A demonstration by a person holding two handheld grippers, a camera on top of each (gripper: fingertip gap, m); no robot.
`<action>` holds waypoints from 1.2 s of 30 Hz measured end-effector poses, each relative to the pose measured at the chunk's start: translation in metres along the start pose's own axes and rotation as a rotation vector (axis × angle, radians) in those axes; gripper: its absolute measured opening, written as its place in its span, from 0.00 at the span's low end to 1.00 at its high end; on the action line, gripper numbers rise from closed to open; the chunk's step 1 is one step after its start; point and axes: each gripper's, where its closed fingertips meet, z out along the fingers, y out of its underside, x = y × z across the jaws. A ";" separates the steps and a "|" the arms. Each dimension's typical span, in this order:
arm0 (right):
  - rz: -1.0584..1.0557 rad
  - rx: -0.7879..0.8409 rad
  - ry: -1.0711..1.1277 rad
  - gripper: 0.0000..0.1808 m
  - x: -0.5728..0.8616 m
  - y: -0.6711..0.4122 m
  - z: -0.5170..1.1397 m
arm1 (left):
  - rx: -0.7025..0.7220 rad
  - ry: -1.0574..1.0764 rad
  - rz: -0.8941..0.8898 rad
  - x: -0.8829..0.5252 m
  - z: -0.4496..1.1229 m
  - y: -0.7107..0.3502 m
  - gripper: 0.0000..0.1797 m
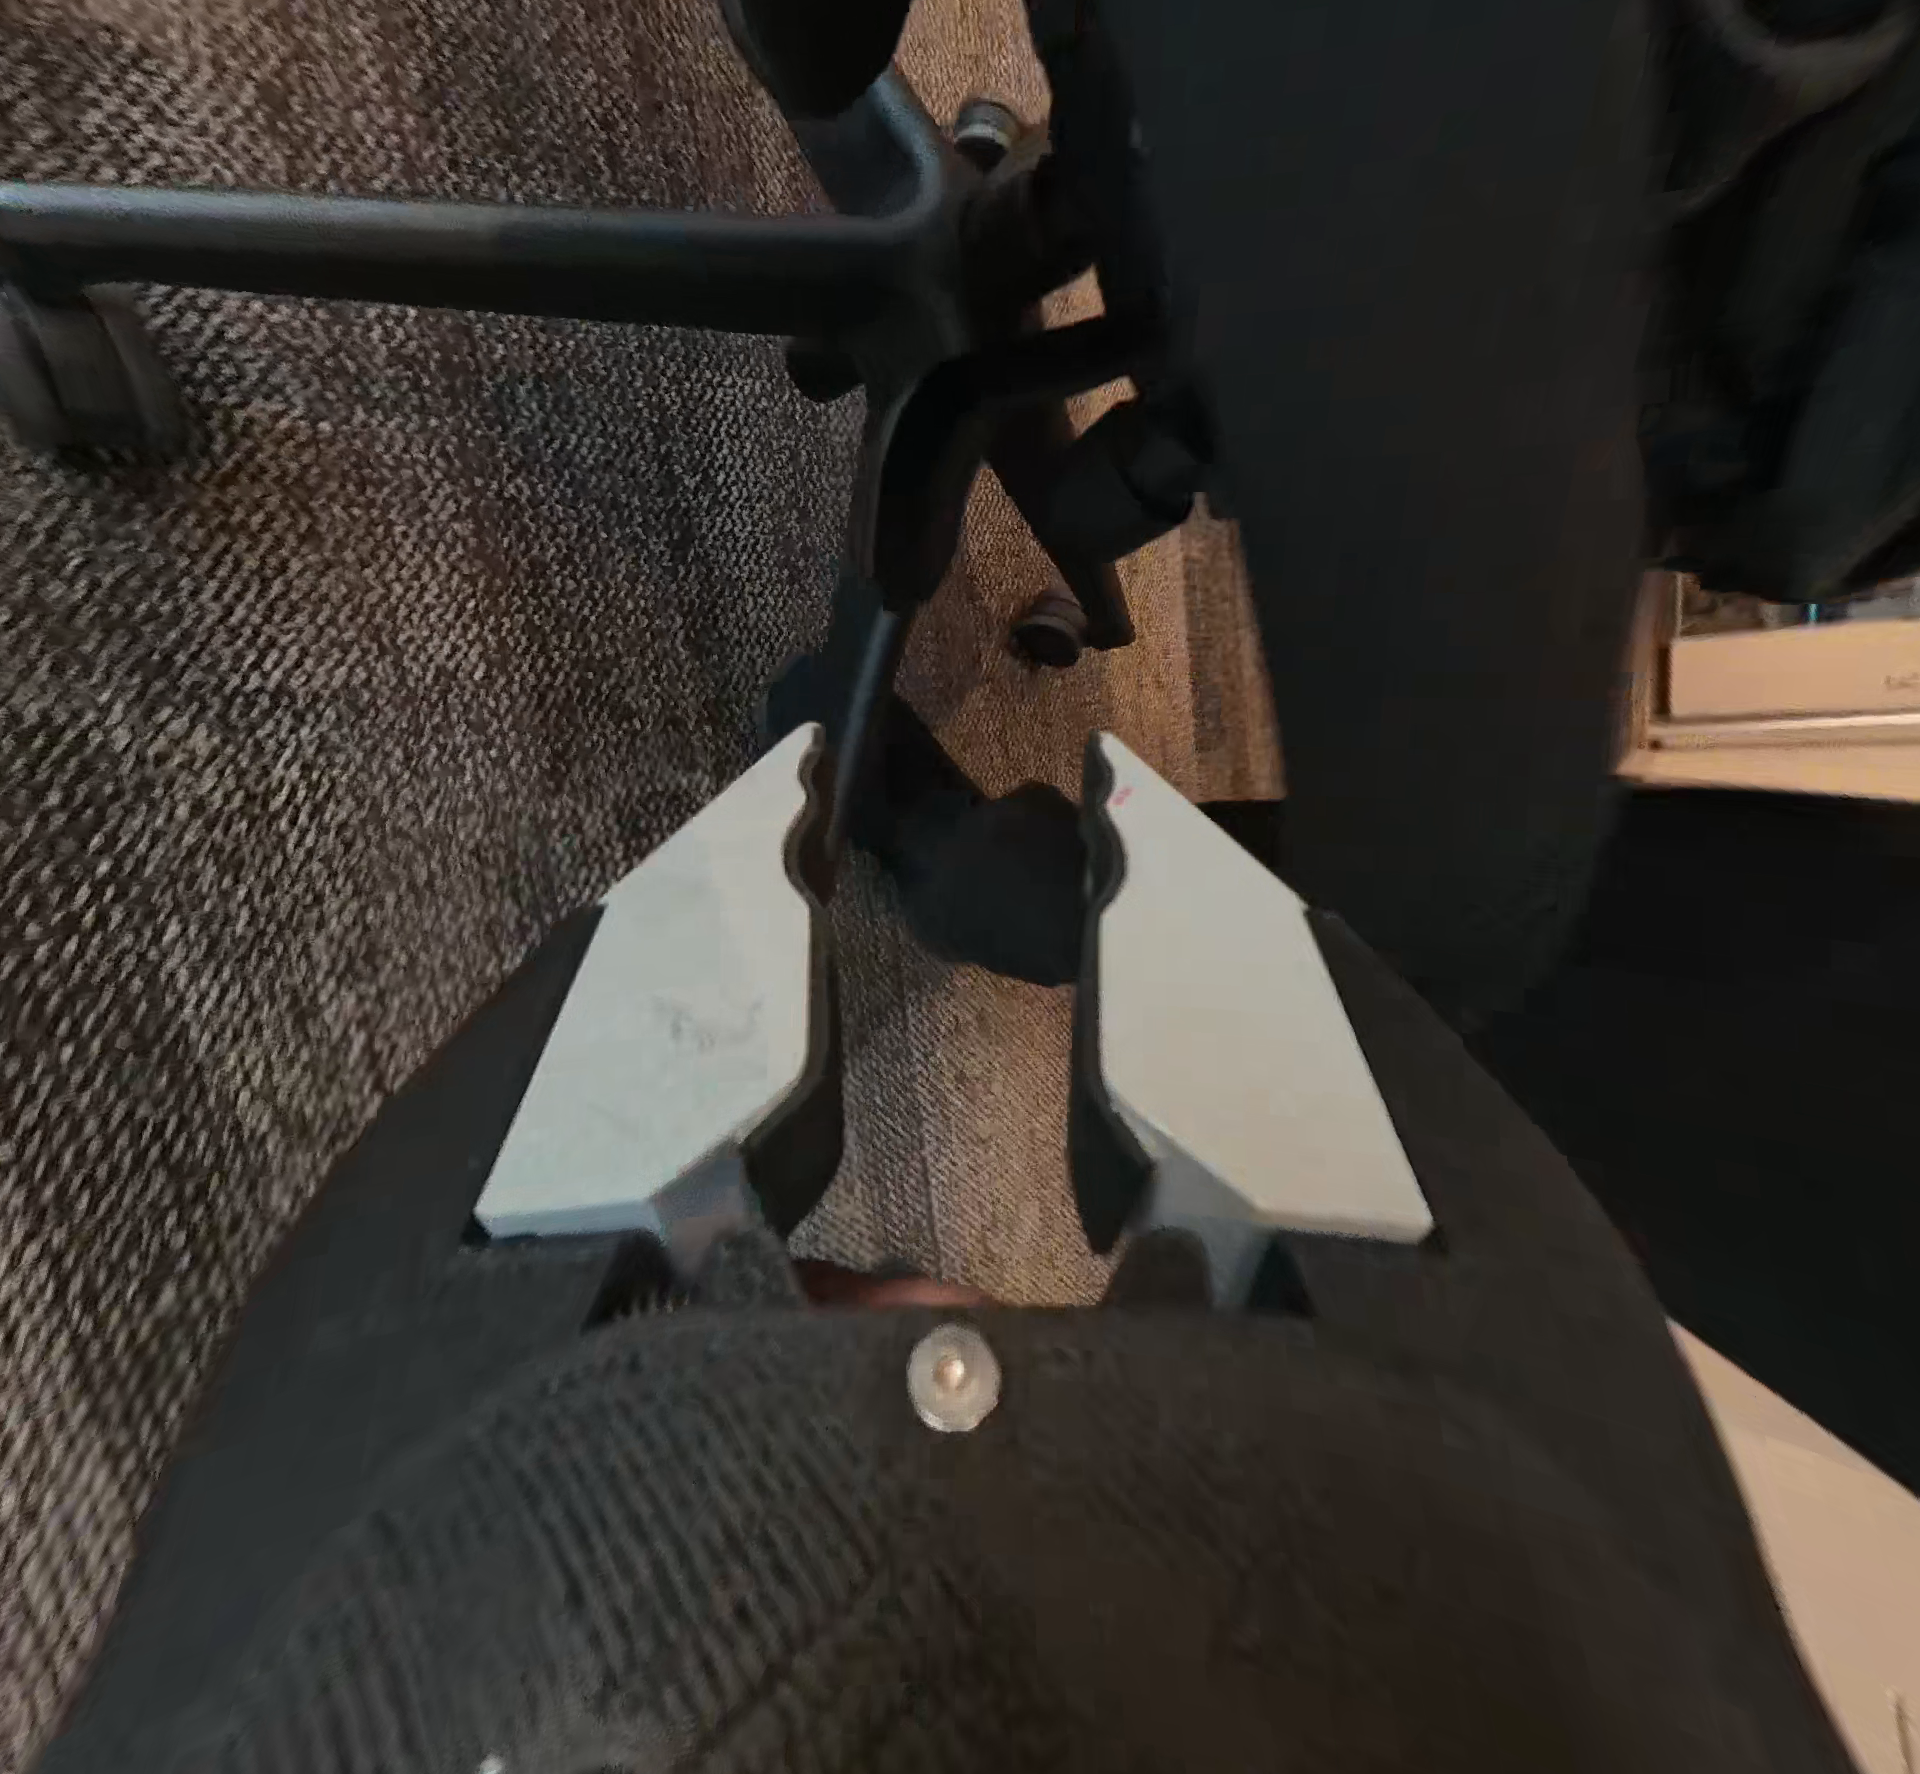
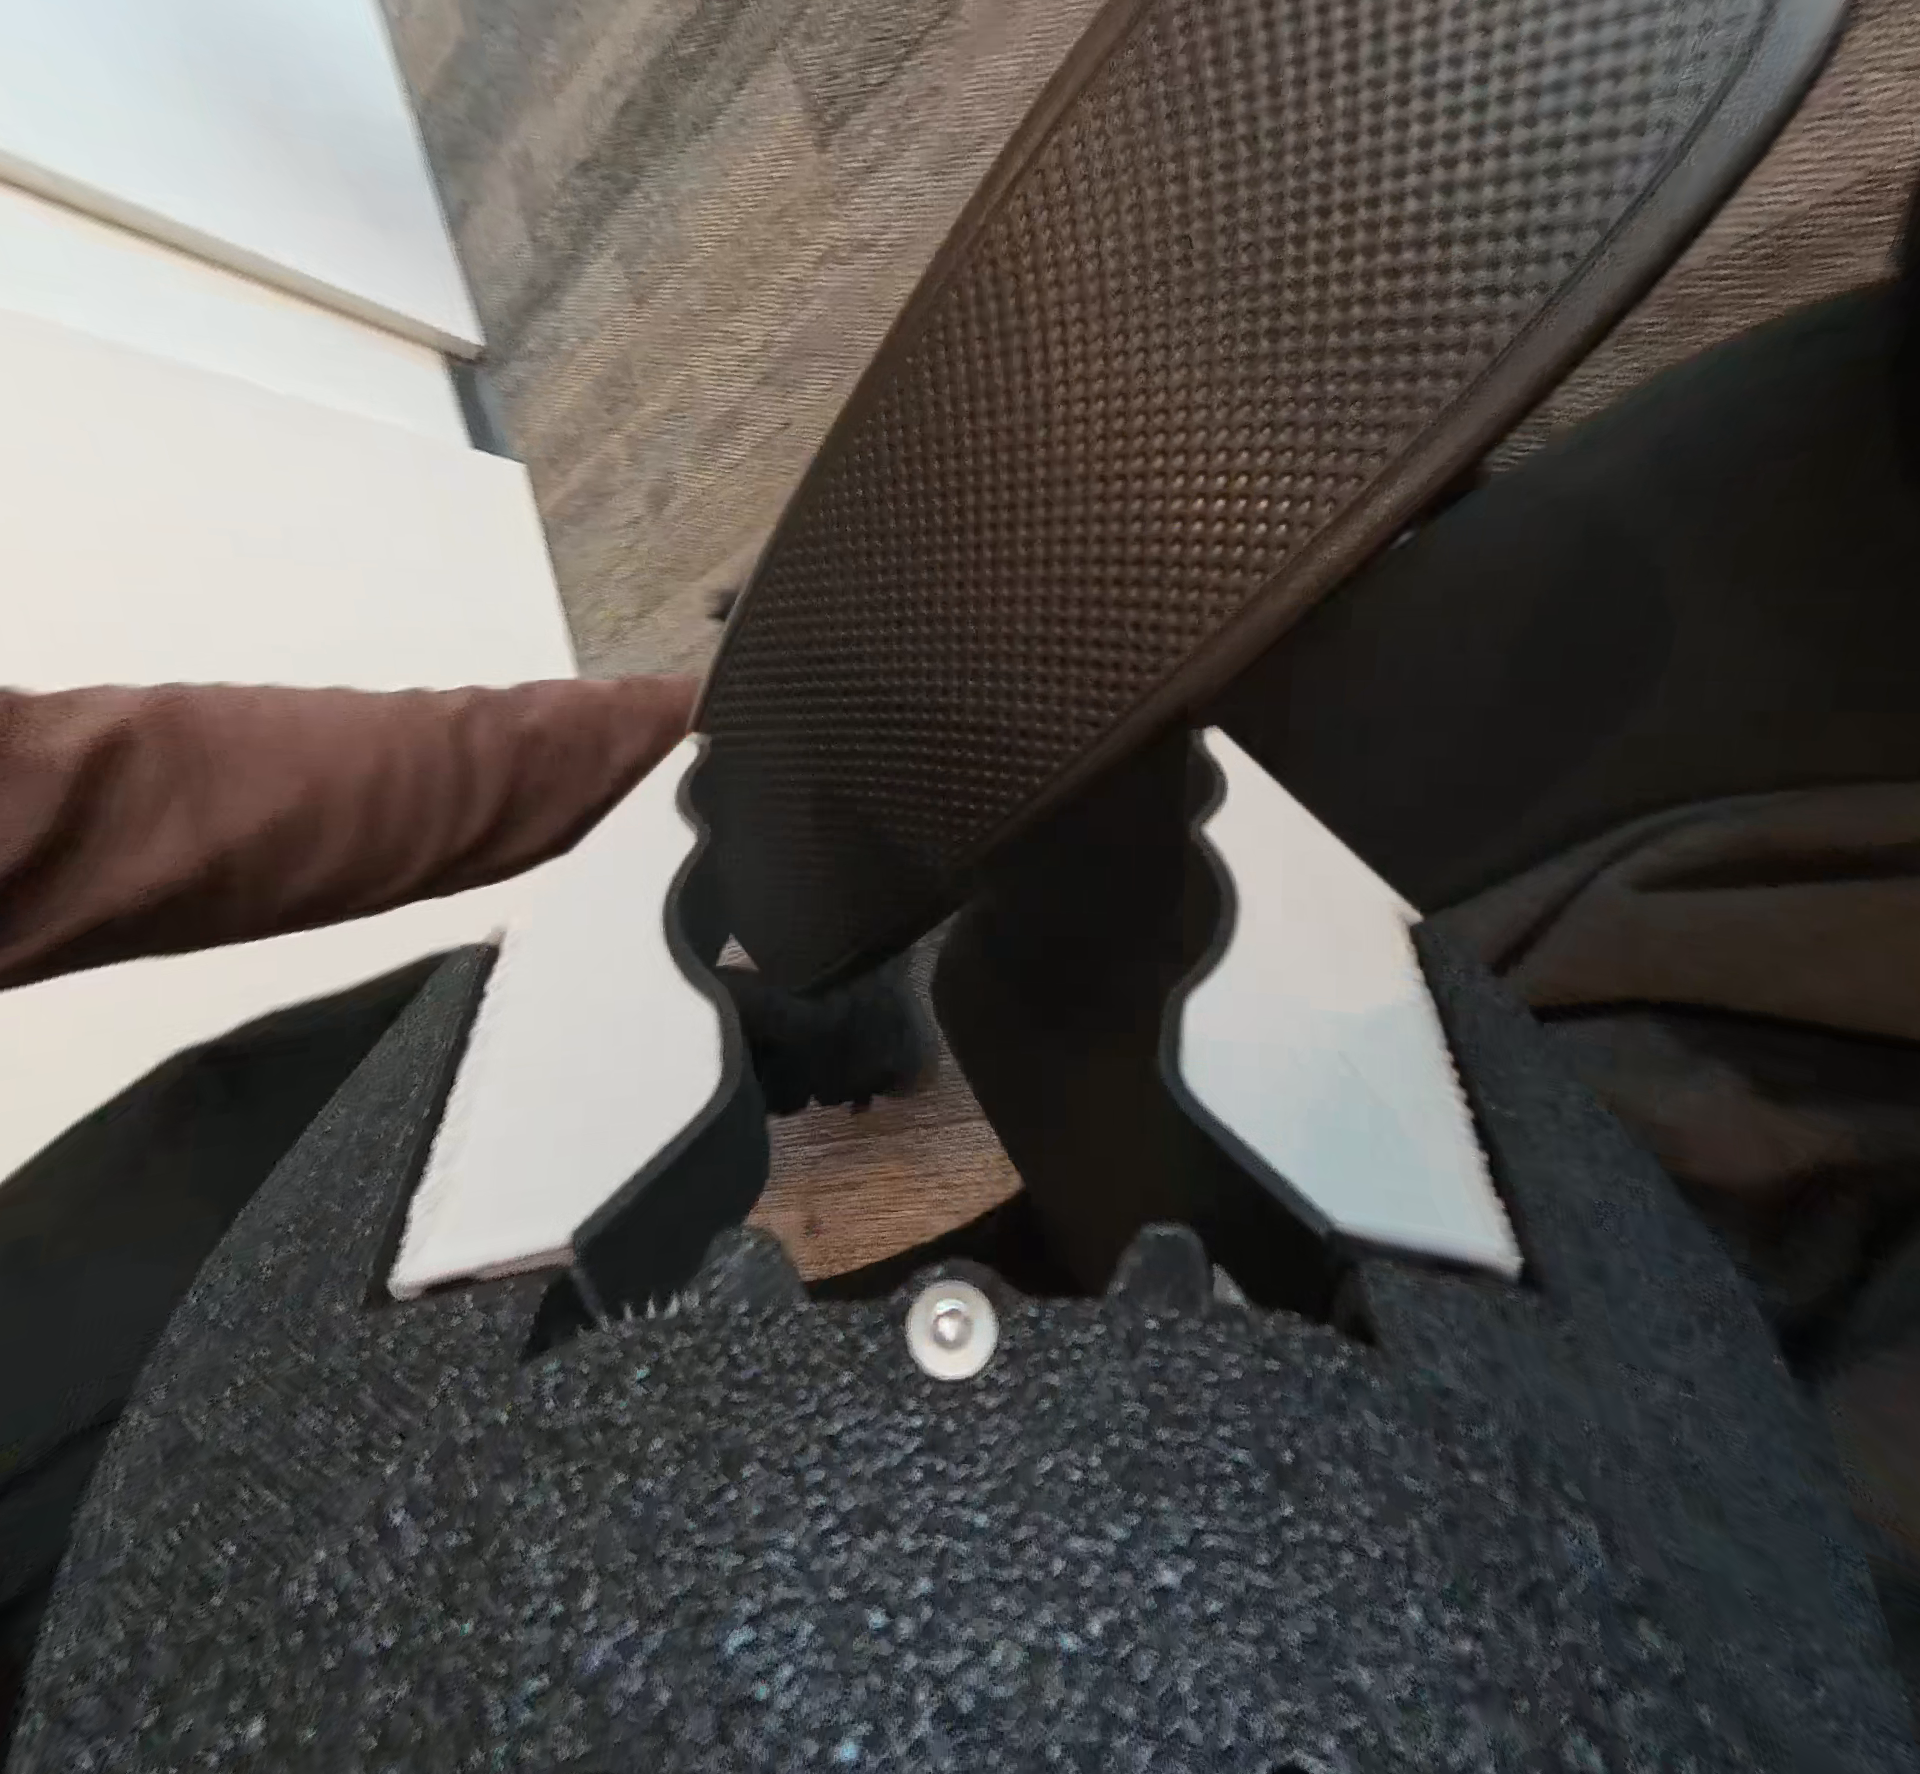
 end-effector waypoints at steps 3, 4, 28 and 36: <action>0.044 -0.005 -0.136 0.46 0.000 0.003 0.006 | -0.042 0.046 -0.010 -0.024 0.060 -0.006 0.28; 0.063 -0.002 -0.169 0.47 -0.001 0.001 0.007 | -0.039 0.082 -0.038 -0.027 0.078 -0.009 0.28; -0.033 -0.263 -0.180 0.54 -0.003 0.025 0.040 | -0.032 0.366 -0.077 -0.003 0.176 -0.001 0.15; 0.009 -0.239 -0.290 0.51 -0.003 0.016 0.050 | -0.069 0.343 0.210 -0.014 0.186 -0.001 0.11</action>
